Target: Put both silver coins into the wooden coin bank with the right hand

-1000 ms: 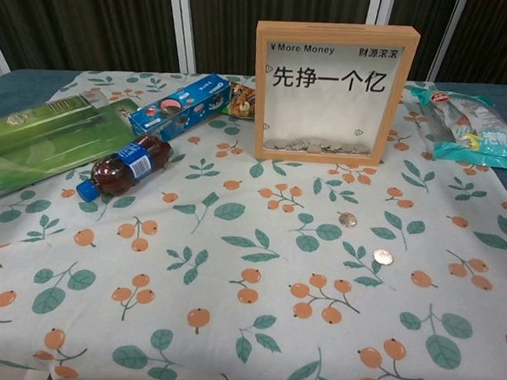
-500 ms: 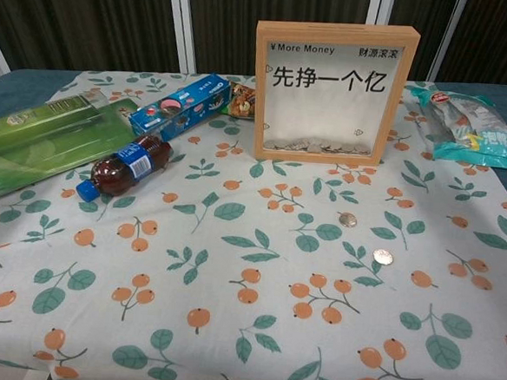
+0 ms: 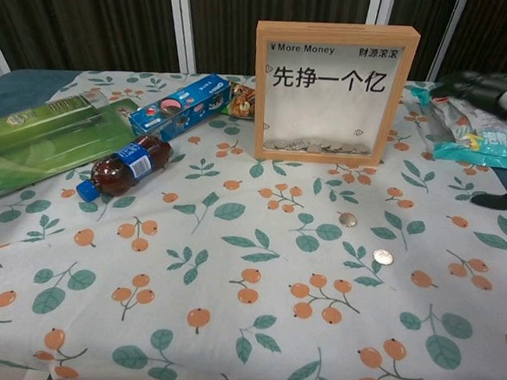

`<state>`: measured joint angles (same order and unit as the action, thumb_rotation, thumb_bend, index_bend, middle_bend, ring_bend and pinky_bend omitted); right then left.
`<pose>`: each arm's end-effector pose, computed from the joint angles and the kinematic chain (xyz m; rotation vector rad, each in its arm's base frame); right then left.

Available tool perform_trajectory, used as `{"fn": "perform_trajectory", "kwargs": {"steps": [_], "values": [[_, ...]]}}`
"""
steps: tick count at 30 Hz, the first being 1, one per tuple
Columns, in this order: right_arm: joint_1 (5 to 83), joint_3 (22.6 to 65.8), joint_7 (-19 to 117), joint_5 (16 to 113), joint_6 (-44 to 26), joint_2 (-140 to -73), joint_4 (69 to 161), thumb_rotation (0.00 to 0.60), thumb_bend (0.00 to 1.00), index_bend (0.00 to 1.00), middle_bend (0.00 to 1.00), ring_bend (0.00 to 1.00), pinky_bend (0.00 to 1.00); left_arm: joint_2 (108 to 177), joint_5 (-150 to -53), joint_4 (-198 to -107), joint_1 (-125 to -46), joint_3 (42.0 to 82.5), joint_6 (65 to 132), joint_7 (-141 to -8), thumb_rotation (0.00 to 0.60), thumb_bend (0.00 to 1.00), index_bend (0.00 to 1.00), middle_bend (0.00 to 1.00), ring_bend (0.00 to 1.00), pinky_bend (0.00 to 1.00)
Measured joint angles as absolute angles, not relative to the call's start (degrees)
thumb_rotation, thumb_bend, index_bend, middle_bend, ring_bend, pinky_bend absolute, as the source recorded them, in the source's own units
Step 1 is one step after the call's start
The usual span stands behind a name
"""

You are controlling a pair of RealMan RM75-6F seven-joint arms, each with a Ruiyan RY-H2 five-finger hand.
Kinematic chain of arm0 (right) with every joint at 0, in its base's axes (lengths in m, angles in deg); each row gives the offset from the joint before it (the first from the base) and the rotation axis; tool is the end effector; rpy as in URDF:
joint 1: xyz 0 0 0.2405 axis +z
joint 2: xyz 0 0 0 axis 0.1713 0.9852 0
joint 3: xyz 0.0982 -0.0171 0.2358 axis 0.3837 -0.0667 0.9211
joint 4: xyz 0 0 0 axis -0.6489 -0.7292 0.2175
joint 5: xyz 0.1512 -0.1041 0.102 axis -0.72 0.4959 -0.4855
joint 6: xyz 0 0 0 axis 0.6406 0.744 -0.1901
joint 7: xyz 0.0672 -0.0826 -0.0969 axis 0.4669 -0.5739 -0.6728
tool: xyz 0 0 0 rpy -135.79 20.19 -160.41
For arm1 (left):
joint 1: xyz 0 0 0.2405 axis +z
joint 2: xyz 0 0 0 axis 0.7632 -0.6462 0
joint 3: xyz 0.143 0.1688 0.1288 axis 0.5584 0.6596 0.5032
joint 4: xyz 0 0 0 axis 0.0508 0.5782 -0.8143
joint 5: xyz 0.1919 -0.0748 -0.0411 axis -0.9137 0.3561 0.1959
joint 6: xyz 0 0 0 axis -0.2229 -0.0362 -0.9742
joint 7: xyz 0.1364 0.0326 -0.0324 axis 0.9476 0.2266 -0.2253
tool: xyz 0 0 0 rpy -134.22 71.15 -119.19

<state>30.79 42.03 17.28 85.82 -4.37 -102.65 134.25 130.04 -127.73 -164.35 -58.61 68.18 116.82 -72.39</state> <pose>-0.2137 -0.2626 0.0480 1.7625 -0.6373 0.8362 -0.3148 0.2023 0.1291 -1.4893 -0.8227 -0.8775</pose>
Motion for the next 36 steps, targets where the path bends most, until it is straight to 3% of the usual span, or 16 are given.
{"fn": "perform_trajectory", "kwargs": {"steps": [8, 15, 24, 36], "values": [[36.34, 42.68, 15.27, 80.9, -10.69, -113.32, 123.44, 0.6, 0.33, 0.0, 0.0, 0.0, 0.0, 130.02, -128.06, -164.2, -58.32, 68.42, 117.48, -72.52, 0.6, 0.31, 0.0, 0.0, 0.0, 0.0], [39.64, 42.76, 16.02, 80.55, -12.37, -117.99, 117.32, 0.6, 0.33, 0.01, 0.0, 0.0, 0.0, 130.49, -127.4, -163.19, -58.3, 68.69, 116.62, -72.79, 0.6, 0.31, 0.0, 0.0, 0.0, 0.0], [41.32, 41.25, 22.06, 81.85, -13.68, -121.11, 112.19, 0.6, 0.33, 0.3, 0.0, 0.0, 0.0, 130.76, -126.69, -161.69, -58.37, 68.57, 116.08, -74.03, 0.6, 0.31, 0.0, 0.0, 0.0, 0.0], [41.52, 39.14, 29.04, 85.12, -10.95, -125.55, 103.3, 0.6, 0.33, 0.42, 0.0, 0.0, 0.0, 131.04, -126.61, -160.7, -58.35, 68.64, 115.94, -74.84, 0.6, 0.31, 0.0, 0.0, 0.0, 0.0]]}}
